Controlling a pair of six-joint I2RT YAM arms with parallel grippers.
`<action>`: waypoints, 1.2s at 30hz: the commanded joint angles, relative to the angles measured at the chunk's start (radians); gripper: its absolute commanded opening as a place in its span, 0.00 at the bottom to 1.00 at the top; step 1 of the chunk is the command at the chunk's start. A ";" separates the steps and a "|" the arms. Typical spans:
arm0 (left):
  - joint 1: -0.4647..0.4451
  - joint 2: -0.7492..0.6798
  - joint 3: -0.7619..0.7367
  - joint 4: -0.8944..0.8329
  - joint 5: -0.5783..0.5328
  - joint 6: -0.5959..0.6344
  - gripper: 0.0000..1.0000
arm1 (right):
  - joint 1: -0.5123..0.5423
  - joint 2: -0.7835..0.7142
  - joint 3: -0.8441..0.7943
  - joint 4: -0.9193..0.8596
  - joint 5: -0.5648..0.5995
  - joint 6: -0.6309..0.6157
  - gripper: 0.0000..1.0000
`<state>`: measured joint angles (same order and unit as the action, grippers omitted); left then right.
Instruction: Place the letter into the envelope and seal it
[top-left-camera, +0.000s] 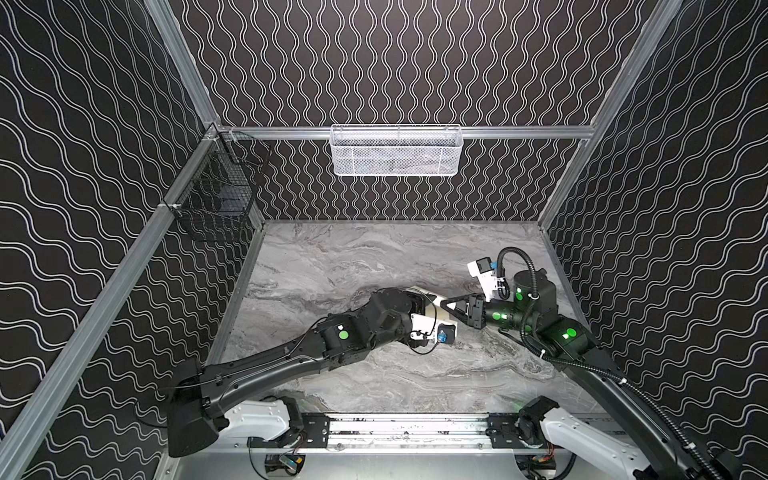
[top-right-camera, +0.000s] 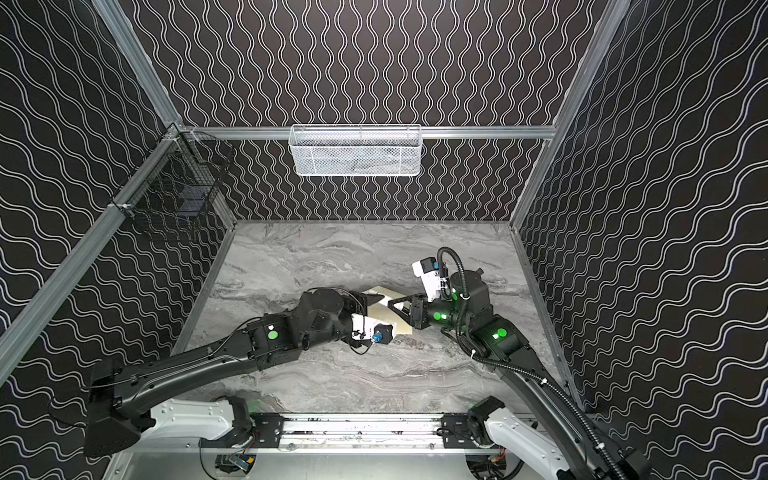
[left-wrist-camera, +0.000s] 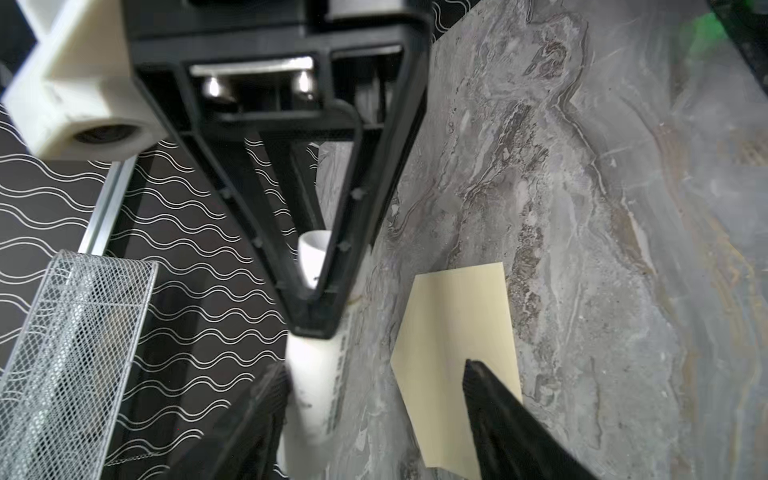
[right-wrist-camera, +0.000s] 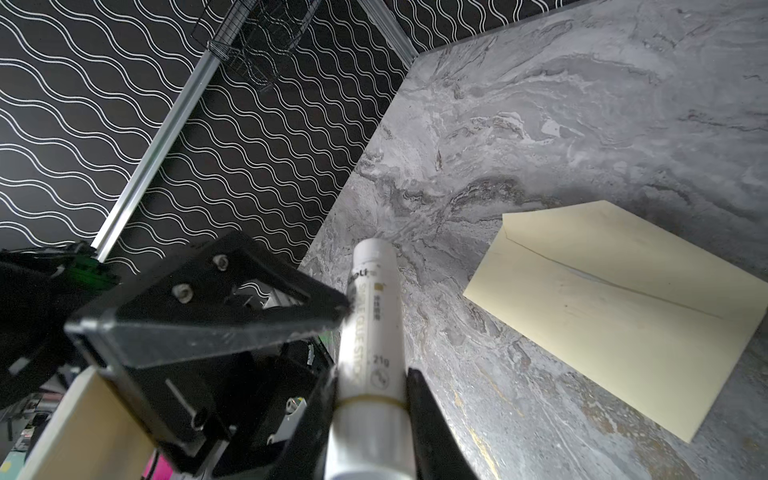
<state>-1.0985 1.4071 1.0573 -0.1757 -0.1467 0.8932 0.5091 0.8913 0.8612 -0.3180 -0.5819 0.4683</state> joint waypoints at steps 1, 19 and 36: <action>0.000 0.023 -0.004 0.059 -0.055 0.040 0.73 | 0.002 -0.003 0.012 -0.004 -0.045 -0.013 0.00; 0.000 0.053 -0.011 0.083 -0.011 -0.101 0.18 | 0.003 0.002 0.030 -0.036 -0.056 -0.023 0.00; 0.021 -0.074 -0.238 0.459 0.209 -0.679 0.00 | 0.003 -0.240 -0.115 0.194 0.030 -0.363 0.67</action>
<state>-1.0855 1.3434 0.8536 0.0692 -0.0368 0.4129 0.5106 0.6960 0.7898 -0.2657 -0.5365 0.2134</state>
